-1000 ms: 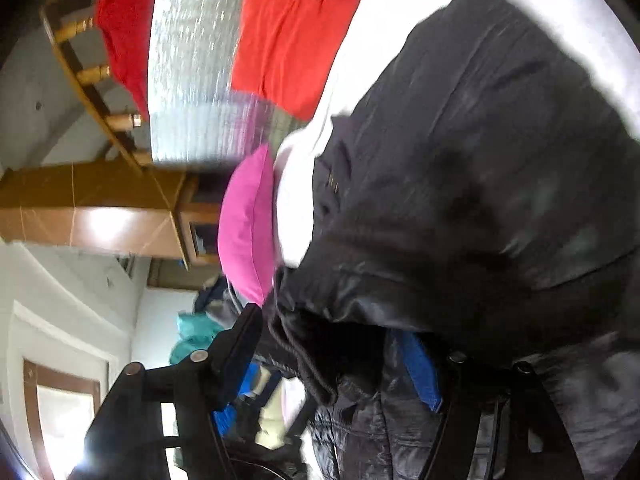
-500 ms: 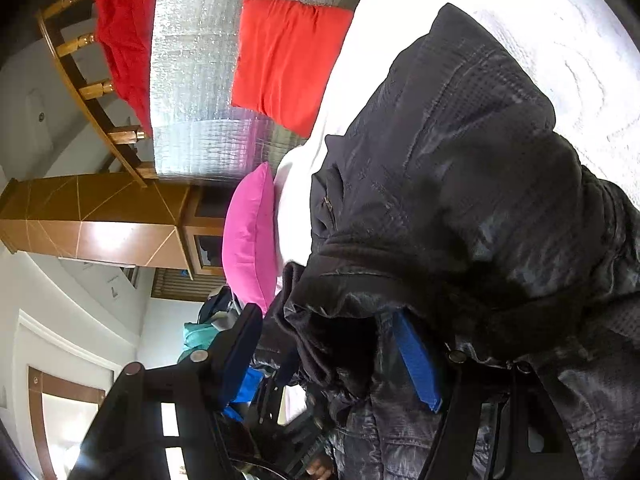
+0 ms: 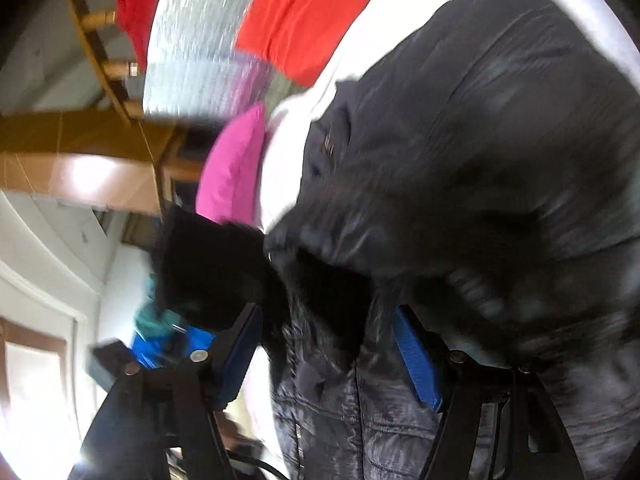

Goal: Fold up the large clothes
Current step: 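Grasp the folded ribbed cuff with the left gripper while the right gripper grips the jacket side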

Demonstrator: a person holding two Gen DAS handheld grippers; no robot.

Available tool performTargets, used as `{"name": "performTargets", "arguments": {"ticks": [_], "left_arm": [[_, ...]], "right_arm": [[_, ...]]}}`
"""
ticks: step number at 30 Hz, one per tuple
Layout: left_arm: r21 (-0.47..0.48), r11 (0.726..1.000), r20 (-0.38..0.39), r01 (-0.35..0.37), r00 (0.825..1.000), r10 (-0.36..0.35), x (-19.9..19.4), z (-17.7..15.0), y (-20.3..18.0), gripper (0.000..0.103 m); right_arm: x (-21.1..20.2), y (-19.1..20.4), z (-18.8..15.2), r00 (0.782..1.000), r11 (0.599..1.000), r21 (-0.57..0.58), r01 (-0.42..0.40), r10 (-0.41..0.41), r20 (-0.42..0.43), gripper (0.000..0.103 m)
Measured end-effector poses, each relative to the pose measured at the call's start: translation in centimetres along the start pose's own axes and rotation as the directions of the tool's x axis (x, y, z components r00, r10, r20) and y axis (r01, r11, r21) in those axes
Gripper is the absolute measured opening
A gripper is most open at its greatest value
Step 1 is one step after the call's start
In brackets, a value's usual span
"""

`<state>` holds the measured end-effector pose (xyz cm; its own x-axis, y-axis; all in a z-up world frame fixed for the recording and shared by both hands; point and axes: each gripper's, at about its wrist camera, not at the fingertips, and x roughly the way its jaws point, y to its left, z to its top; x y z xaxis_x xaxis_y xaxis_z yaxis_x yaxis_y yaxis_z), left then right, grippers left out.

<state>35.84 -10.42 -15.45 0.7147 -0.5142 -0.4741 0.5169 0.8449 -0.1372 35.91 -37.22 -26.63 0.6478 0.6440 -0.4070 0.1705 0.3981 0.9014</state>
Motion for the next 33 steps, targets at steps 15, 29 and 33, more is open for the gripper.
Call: {"name": "performTargets", "arguments": {"ticks": [15, 29, 33], "left_arm": [[-0.144, 0.987, 0.205, -0.067, 0.974, 0.096, -10.5, 2.1, 8.3, 0.023], [-0.198, 0.977, 0.199, -0.082, 0.972, 0.122, -11.1, 1.8, 10.3, 0.023], [-0.192, 0.979, 0.204, -0.072, 0.973, 0.112, -11.0, 1.8, 9.8, 0.023]], "right_arm": [[8.8, 8.8, -2.3, 0.991, 0.975, -0.204, -0.087, 0.106, 0.082, 0.014], [16.4, 4.2, -3.8, 0.996, 0.998, 0.053, -0.046, 0.05, -0.074, 0.058], [15.0, 6.7, -4.9, 0.982, 0.993, -0.079, 0.086, -0.098, -0.164, 0.071]]}}
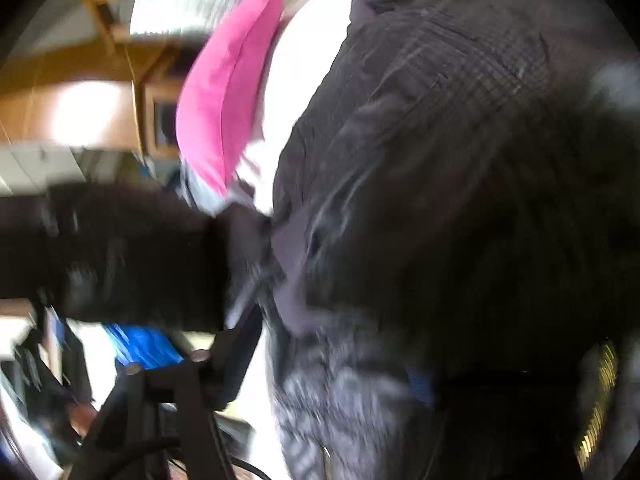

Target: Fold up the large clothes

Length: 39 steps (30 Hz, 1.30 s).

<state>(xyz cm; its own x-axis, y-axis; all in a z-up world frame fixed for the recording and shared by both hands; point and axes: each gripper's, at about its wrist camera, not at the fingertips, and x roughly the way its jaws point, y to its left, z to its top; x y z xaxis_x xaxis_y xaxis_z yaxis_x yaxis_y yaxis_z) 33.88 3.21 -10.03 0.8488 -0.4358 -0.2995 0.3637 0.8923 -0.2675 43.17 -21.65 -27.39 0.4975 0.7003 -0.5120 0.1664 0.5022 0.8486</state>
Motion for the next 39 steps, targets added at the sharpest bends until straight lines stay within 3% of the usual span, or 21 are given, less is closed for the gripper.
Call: {"name": "performTargets", "arguments": {"ticks": [4, 6, 7, 8, 10, 12, 13, 14, 15, 18, 22, 25, 29, 30, 32, 34, 35, 38, 39], "left_arm": [[-0.011, 1.0, 0.003, 0.021, 1.0, -0.021, 0.0, 0.0, -0.4, 0.023], [-0.008, 1.0, 0.001, 0.026, 1.0, -0.026, 0.2, -0.1, -0.8, 0.023], [-0.007, 0.999, -0.003, 0.031, 1.0, -0.031, 0.3, -0.1, -1.0, 0.023], [-0.004, 0.999, -0.007, 0.035, 0.999, -0.035, 0.4, -0.2, -1.3, 0.023], [0.014, 0.999, -0.013, 0.039, 0.999, -0.039, 0.7, -0.4, -2.1, 0.023], [0.033, 0.998, -0.02, 0.05, 0.999, -0.05, 1.0, -0.6, -3.2, 0.023], [0.044, 0.997, -0.023, 0.058, 0.998, -0.057, 1.2, -0.8, -3.8, 0.023], [0.051, 0.996, -0.026, 0.066, 0.998, -0.065, 1.3, -0.9, -4.4, 0.023], [0.057, 0.995, -0.03, 0.077, 0.997, -0.076, 1.6, -1.0, -5.1, 0.023], [0.077, 0.99, -0.049, 0.118, 0.992, -0.114, 2.3, -1.6, -7.3, 0.023], [0.133, 0.975, -0.107, 0.18, 0.98, -0.166, 3.9, -3.3, -11.4, 0.023], [0.173, 0.959, -0.169, 0.225, 0.966, -0.196, 5.5, -5.4, -14.6, 0.023], [0.184, 0.958, -0.284, 0.218, 0.945, -0.161, 8.9, -9.0, -17.6, 0.027], [0.186, 0.958, -0.346, 0.219, 0.927, -0.144, 10.3, -10.5, -18.3, 0.029], [0.191, 0.955, -0.483, 0.229, 0.868, -0.111, 12.6, -12.6, -19.0, 0.031], [0.18, 0.954, -0.61, 0.239, 0.788, -0.083, 14.0, -14.4, -19.0, 0.031], [0.176, 0.953, -0.622, 0.246, 0.778, -0.086, 13.9, -14.5, -18.9, 0.031], [0.175, 0.946, -0.573, 0.273, 0.81, -0.128, 11.5, -12.2, -18.0, 0.033], [0.162, 0.943, -0.555, 0.292, 0.817, -0.157, 10.8, -11.2, -17.5, 0.038]], "right_arm": [[-4.0, 0.9, -1.7, 0.992, 0.987, -0.118, 0.113, -0.119, -0.042, 0.071], [-7.1, 0.8, -2.1, 0.988, 0.976, -0.156, 0.154, -0.154, 0.011, 0.071], [-9.8, 0.7, -1.7, 0.973, 0.959, -0.177, 0.22, -0.204, 0.105, 0.071], [-11.6, 0.3, -1.5, 0.951, 0.942, -0.179, 0.285, -0.254, 0.176, 0.071], [-15.6, -1.4, -0.7, 0.849, 0.87, -0.137, 0.474, -0.409, 0.334, 0.069], [-16.9, -4.0, 0.5, 0.764, 0.801, -0.084, 0.593, -0.528, 0.37, 0.061], [-16.7, -6.1, 1.2, 0.751, 0.781, -0.057, 0.622, -0.575, 0.326, 0.061], [-16.4, -7.9, 1.7, 0.765, 0.787, -0.032, 0.616, -0.588, 0.263, 0.057], [-16.4, -9.5, 2.2, 0.799, 0.818, -0.001, 0.576, -0.562, 0.214, 0.055], [-19.1, -9.4, 2.4, 0.85, 0.883, 0.019, 0.468, -0.456, 0.262, 0.054], [-22.2, -9.5, 2.1, 0.874, 0.935, 0.054, 0.349, -0.346, 0.34, 0.061], [-24.4, -12.2, 2.1, 0.909, 0.972, 0.132, 0.195, -0.229, 0.349, 0.061], [-24.5, -12.1, 2.7, 0.92, 0.986, 0.164, 0.009, -0.073, 0.384, 0.062], [-24.4, -12.3, 2.8, 0.923, 0.986, 0.165, -0.035, -0.031, 0.384, 0.062], [-23.2, -12.3, 2.9, 0.926, 0.982, 0.172, -0.077, 0.007, 0.376, 0.062], [-21.8, -12.3, 3.3, 0.939, 0.981, 0.181, -0.074, 0.007, 0.344, 0.062], [-21.7, -12.3, 3.2, 0.943, 0.981, 0.181, -0.063, -0.001, 0.333, 0.062], [-21.2, -11.9, 3.3, 0.948, 0.983, 0.177, -0.043, -0.016, 0.317, 0.062], [-20.8, -11.8, 3.3, 0.949, 0.984, 0.175, -0.041, -0.016, 0.314, 0.062]]}}
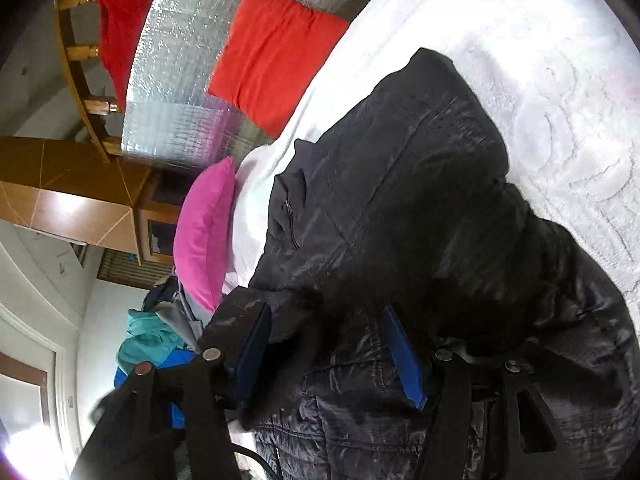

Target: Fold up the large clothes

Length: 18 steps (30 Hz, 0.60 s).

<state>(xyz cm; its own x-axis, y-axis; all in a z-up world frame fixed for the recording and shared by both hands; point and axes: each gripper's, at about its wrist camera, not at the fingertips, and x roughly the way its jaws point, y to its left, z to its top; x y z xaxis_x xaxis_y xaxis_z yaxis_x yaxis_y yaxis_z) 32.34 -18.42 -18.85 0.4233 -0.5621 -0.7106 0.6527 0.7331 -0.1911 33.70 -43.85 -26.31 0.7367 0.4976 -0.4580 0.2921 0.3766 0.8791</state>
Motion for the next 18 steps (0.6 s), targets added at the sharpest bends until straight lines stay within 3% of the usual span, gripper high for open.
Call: {"name": "performTargets", "arguments": {"ticks": [1, 3, 5, 7, 10, 13, 15, 16, 18], "left_arm": [[-0.004, 0.999, 0.057, 0.033, 0.998, -0.033, -2.3, 0.3, 0.9, 0.042], [-0.03, 0.999, 0.147, 0.037, 0.989, -0.032, -5.4, 1.0, 2.6, 0.064], [-0.1, 0.995, 0.239, 0.009, 0.971, 0.015, -8.6, 1.0, 5.5, 0.069], [-0.179, 0.984, 0.267, -0.022, 0.961, 0.07, -10.4, 0.8, 8.7, 0.069], [-0.326, 0.934, 0.238, -0.143, 0.944, 0.228, -11.3, 0.2, 13.9, 0.069], [-0.429, 0.848, 0.16, -0.311, 0.898, 0.411, -11.2, -1.4, 18.6, 0.069], [-0.471, 0.801, 0.106, -0.368, 0.878, 0.466, -10.4, -2.2, 20.7, 0.069], [-0.501, 0.78, 0.08, -0.375, 0.878, 0.473, -10.2, -2.7, 22.0, 0.069], [-0.561, 0.751, 0.043, -0.347, 0.894, 0.445, -9.7, -3.7, 24.0, 0.069]], "right_arm": [[0.4, 0.2, -0.1, 1.0, 1.0, -0.008, 0.005, -0.005, -0.002, 0.062], [1.0, 0.4, -0.4, 1.0, 0.999, -0.022, 0.023, -0.023, -0.011, 0.062], [1.5, 0.4, -0.6, 0.999, 1.0, -0.01, 0.006, -0.006, -0.032, 0.063], [2.1, 0.6, -1.0, 0.999, 1.0, 0.009, -0.004, 0.004, -0.053, 0.063], [2.4, 1.7, -1.5, 0.996, 0.996, -0.052, 0.077, -0.079, -0.04, 0.063], [3.3, 2.5, -2.0, 0.983, 0.977, -0.119, 0.176, -0.18, -0.02, 0.066], [4.8, 2.4, -2.3, 0.972, 0.963, -0.146, 0.226, -0.233, -0.033, 0.067], [5.7, 2.4, -2.6, 0.97, 0.961, -0.156, 0.228, -0.239, -0.055, 0.067], [6.5, 3.4, -3.3, 0.967, 0.949, -0.216, 0.231, -0.249, -0.059, 0.067]]}}
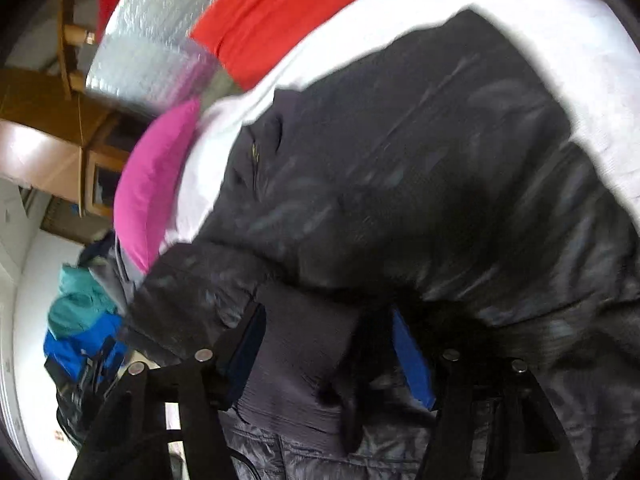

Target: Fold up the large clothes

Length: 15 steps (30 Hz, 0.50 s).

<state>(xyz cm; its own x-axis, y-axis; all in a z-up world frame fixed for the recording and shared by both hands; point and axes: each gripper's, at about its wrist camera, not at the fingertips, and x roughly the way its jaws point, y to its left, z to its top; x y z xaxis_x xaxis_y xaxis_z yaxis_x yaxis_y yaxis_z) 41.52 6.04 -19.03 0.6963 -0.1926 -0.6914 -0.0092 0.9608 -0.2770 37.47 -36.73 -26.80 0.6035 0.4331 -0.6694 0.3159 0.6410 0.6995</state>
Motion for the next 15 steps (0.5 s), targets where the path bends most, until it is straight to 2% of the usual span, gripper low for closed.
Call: {"name": "performTargets", "arguments": {"ticks": [1, 2, 4, 5, 8, 11, 15], "left_arm": [[-0.019, 1.0, -0.012, 0.007, 1.0, -0.007, 0.3, -0.1, 0.4, 0.069], [-0.03, 0.999, -0.021, 0.009, 1.0, -0.01, 0.6, -0.1, 0.6, 0.069], [-0.017, 1.0, -0.02, -0.001, 1.0, 0.001, 0.6, -0.4, 0.3, 0.069], [-0.005, 1.0, -0.017, -0.008, 1.0, 0.008, 0.6, -0.4, 0.0, 0.069], [0.011, 1.0, -0.026, -0.004, 1.0, 0.005, 1.2, -0.5, -0.9, 0.069], [0.028, 1.0, -0.031, -0.004, 1.0, 0.005, 1.5, -0.7, -1.4, 0.069], [0.053, 0.999, -0.04, 0.005, 0.999, -0.002, 1.9, -1.0, -2.5, 0.069]], "right_arm": [[0.1, 1.0, -0.3, 1.0, 0.999, -0.049, 0.001, -0.001, 0.001, 0.06], [0.1, 1.8, -0.6, 1.0, 0.995, -0.096, 0.006, -0.006, 0.003, 0.034], [-0.4, 3.6, -1.5, 0.996, 0.979, -0.192, 0.074, -0.064, 0.056, 0.013], [-0.7, 4.2, -1.8, 0.994, 0.973, -0.215, 0.089, -0.073, 0.08, 0.01], [-2.5, 6.2, -2.3, 0.978, 0.948, -0.295, 0.118, -0.06, 0.2, 0.009], [-5.2, 7.3, -1.8, 0.936, 0.928, -0.33, 0.172, -0.049, 0.349, 0.009], [-8.4, 6.4, 0.5, 0.859, 0.922, -0.286, 0.261, -0.086, 0.505, 0.009]]}}
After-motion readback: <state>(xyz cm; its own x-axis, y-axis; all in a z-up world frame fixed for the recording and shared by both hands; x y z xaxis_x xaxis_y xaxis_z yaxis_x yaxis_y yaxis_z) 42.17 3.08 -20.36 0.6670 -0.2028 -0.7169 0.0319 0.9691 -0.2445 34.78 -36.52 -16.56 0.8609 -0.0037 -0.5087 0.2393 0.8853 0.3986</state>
